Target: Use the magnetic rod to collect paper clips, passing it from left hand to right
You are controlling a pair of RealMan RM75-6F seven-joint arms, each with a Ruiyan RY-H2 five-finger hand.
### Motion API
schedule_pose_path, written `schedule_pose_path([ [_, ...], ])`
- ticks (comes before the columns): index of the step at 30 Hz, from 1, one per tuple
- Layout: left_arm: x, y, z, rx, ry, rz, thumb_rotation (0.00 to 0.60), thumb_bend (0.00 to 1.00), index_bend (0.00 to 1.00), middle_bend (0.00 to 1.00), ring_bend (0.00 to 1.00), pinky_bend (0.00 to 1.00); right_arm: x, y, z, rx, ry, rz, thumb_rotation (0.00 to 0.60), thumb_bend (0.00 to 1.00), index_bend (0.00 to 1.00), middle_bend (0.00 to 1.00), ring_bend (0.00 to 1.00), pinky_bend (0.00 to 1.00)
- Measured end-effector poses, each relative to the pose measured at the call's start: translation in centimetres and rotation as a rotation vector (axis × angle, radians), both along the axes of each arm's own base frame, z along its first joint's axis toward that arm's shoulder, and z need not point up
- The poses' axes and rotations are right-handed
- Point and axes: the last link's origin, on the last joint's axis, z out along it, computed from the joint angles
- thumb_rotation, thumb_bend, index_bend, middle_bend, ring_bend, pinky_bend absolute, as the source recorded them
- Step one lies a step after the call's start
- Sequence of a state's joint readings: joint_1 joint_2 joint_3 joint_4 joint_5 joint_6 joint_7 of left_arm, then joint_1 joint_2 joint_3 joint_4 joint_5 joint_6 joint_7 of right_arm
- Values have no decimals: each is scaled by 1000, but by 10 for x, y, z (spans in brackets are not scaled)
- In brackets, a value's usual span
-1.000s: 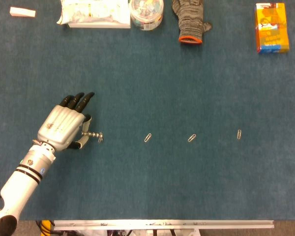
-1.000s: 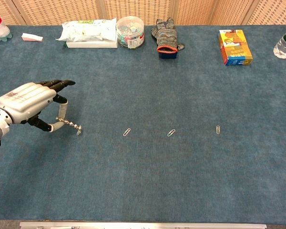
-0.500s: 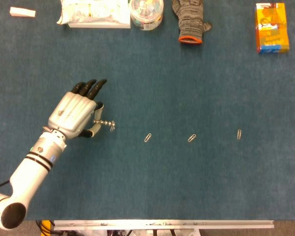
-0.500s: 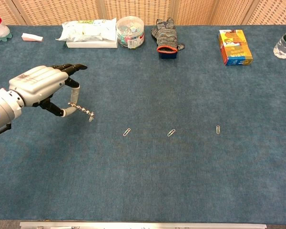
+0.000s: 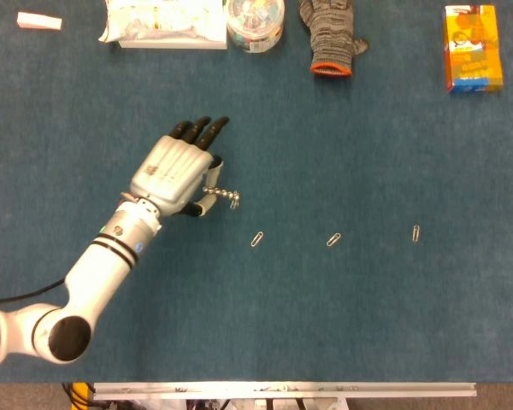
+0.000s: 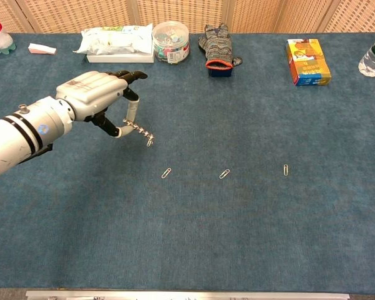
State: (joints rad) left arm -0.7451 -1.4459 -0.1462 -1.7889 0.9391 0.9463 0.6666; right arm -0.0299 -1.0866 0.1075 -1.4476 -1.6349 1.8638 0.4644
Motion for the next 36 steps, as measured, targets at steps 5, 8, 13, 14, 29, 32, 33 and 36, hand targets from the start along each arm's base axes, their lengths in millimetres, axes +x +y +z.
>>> schedule_pose_path([
  [5, 14, 6, -15, -21, 13, -26, 600, 330, 653, 41, 0, 107, -6, 9, 5, -28, -9, -17, 600, 144, 238, 141, 115, 293],
  [8, 23, 8, -24, -36, 18, -43, 600, 330, 653, 41, 0, 107, -9, 15, 8, -43, -14, -27, 600, 143, 239, 141, 115, 293],
  [13, 37, 13, -40, -65, 24, -64, 600, 330, 653, 41, 0, 107, -17, 25, 13, -74, -29, -51, 600, 144, 238, 141, 115, 293],
  [14, 39, 14, -43, -69, 24, -67, 600, 330, 653, 41, 0, 107, -19, 27, 14, -81, -32, -57, 600, 143, 238, 140, 115, 294],
  [29, 71, 29, -70, -97, 4, -87, 600, 330, 654, 41, 0, 107, -32, 34, 22, -101, -60, -85, 600, 143, 239, 141, 115, 293],
  [32, 74, 31, -69, -91, -1, -89, 600, 330, 654, 41, 0, 107, -31, 33, 21, -93, -59, -83, 600, 144, 238, 141, 115, 293],
  [33, 76, 31, -69, -88, -5, -89, 600, 330, 654, 41, 0, 107, -31, 32, 20, -89, -58, -82, 600, 144, 239, 141, 115, 293],
  [36, 81, 33, -67, -82, -19, -89, 600, 331, 654, 41, 0, 107, -30, 32, 18, -80, -54, -80, 600, 144, 238, 141, 115, 294],
])
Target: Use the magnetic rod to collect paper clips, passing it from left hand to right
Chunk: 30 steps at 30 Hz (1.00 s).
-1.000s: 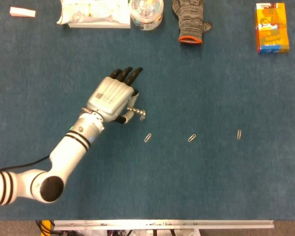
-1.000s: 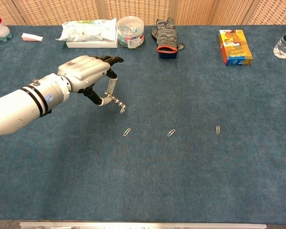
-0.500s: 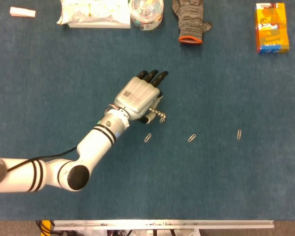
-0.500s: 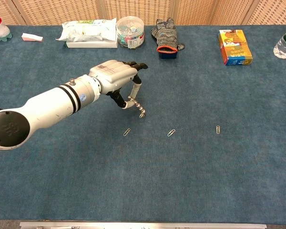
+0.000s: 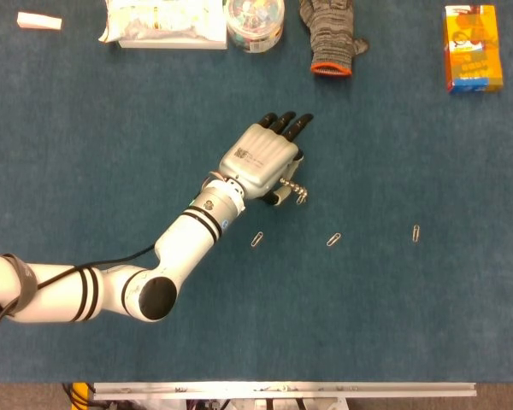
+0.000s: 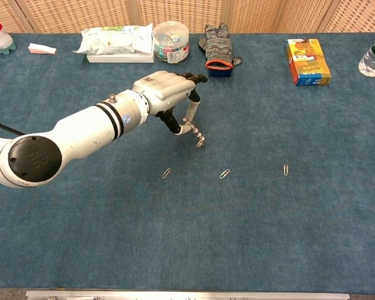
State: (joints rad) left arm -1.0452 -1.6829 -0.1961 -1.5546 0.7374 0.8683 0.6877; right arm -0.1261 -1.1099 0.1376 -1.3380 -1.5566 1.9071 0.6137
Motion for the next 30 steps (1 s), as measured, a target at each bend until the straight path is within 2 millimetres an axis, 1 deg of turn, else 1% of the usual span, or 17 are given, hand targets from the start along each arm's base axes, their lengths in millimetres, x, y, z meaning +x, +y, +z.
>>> schedule_pose_path([
  [7, 11, 5, -1, 7, -18, -3, 600, 330, 655, 43, 0, 107, 2, 1, -1, -1, 2, 5, 600, 144, 239, 141, 115, 293],
  [17, 22, 14, -12, 8, -32, 18, 600, 330, 646, 43, 0, 107, 0, 1, 0, -2, -2, 1, 600, 144, 239, 142, 115, 293],
  [19, 25, 15, -13, 11, -46, 25, 600, 330, 580, 43, 0, 107, 0, 0, 0, 0, -2, 1, 600, 144, 239, 141, 115, 293],
  [20, 26, 15, -13, 13, -53, 28, 600, 330, 506, 43, 0, 107, 0, 0, 0, 1, -2, 0, 600, 144, 239, 141, 115, 293],
  [21, 27, 16, -13, 18, -64, 31, 600, 330, 390, 42, 0, 107, 0, 0, 0, 2, -1, 0, 600, 143, 238, 141, 115, 293],
  [22, 28, 17, -12, 22, -71, 33, 600, 327, 317, 43, 0, 107, 0, 0, 0, 3, -1, 0, 600, 143, 238, 141, 115, 293],
  [23, 28, 17, -12, 26, -78, 35, 600, 307, 210, 43, 0, 107, 0, -1, -1, 5, 0, 1, 600, 144, 238, 142, 115, 293],
  [24, 29, 17, -11, 30, -88, 39, 600, 267, 112, 43, 0, 107, 0, -1, -1, 6, 0, 0, 600, 144, 238, 142, 115, 293],
  [26, 29, 18, -9, 37, -101, 44, 600, 191, 29, 43, 0, 107, 1, -1, -2, 9, 3, 0, 600, 144, 238, 142, 115, 293],
  [27, 29, 17, -8, 41, -106, 44, 600, 148, 5, 42, 0, 107, 1, -1, -2, 10, 4, 0, 600, 144, 239, 141, 115, 293],
  [30, 28, 16, -5, 48, -111, 44, 600, 94, 0, 43, 0, 107, 1, -2, -4, 16, 7, 1, 600, 144, 238, 142, 115, 293],
])
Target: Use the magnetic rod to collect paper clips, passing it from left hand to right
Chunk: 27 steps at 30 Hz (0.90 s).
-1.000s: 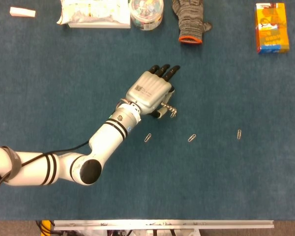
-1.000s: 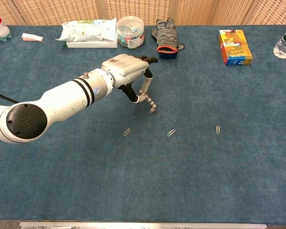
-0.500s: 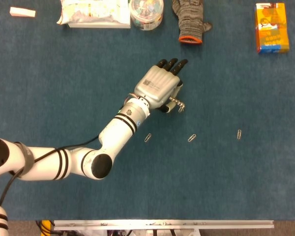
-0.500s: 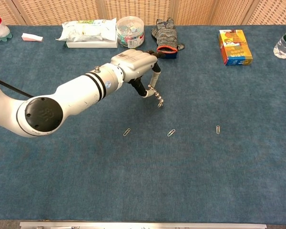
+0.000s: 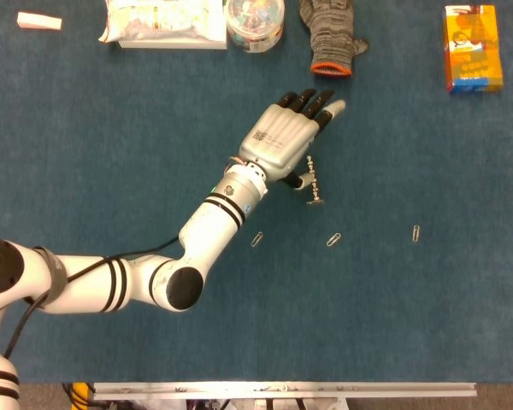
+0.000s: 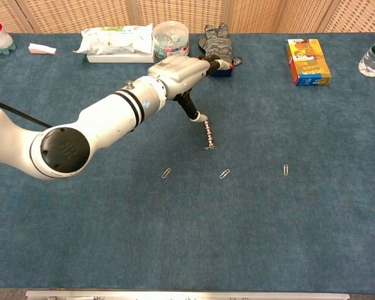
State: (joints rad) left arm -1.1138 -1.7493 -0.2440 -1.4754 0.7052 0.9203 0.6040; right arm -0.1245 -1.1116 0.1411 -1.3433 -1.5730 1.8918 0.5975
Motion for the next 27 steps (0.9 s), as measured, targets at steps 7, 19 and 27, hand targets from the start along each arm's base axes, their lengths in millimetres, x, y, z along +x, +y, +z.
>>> schedule_pose_path([
  [7, -8, -8, 15, 29, 11, -7, 600, 89, 0, 43, 0, 114, 2, -3, -3, 11, 7, 4, 600, 144, 238, 142, 115, 293],
  [19, -63, -43, 89, 162, 116, -1, 600, 89, 59, 42, 0, 115, 10, -21, -14, 62, 37, 14, 600, 143, 238, 142, 115, 293],
  [27, -119, -71, 148, 308, 206, 29, 600, 89, 153, 42, 0, 115, 23, -45, -32, 133, 83, 37, 600, 144, 239, 141, 115, 293],
])
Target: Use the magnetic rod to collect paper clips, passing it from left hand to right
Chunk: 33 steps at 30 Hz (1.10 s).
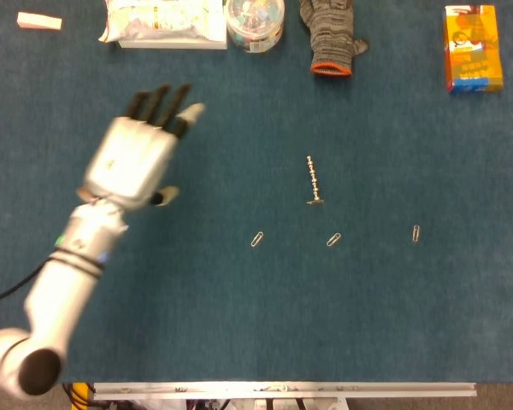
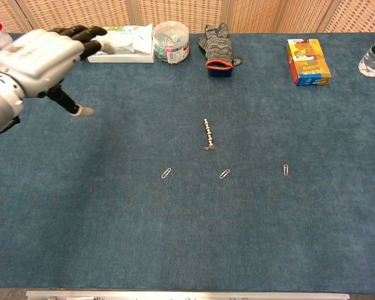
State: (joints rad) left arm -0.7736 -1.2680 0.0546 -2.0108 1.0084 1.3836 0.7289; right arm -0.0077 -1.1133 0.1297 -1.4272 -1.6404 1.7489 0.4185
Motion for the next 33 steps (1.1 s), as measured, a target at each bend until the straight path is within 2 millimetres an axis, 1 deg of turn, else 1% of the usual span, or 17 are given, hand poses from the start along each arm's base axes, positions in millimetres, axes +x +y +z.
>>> schedule_pose_path([
  [3, -18, -11, 16, 38, 31, 13, 600, 89, 174, 42, 0, 115, 5, -9, -7, 27, 15, 6, 600, 144, 239, 142, 115, 293],
  [8, -38, -27, 34, 83, 49, 21, 600, 90, 214, 42, 0, 114, 12, -21, -17, 68, 34, 13, 600, 144, 239, 141, 115, 293],
  [14, -65, -53, 57, 150, 93, 31, 600, 89, 225, 42, 0, 115, 16, -30, -26, 96, 48, 12, 600, 144, 240, 142, 115, 293],
  [18, -85, -73, 70, 198, 110, 58, 600, 89, 234, 43, 0, 114, 16, -32, -29, 106, 59, 3, 600, 144, 240, 142, 115, 293],
  [27, -111, -104, 86, 255, 46, 57, 600, 89, 273, 50, 0, 115, 17, -35, -39, 113, 89, -9, 600, 144, 245, 144, 115, 284],
  [33, -131, -118, 96, 299, 15, 78, 600, 90, 284, 71, 0, 115, 18, -39, -47, 116, 113, -12, 600, 144, 253, 149, 115, 278],
])
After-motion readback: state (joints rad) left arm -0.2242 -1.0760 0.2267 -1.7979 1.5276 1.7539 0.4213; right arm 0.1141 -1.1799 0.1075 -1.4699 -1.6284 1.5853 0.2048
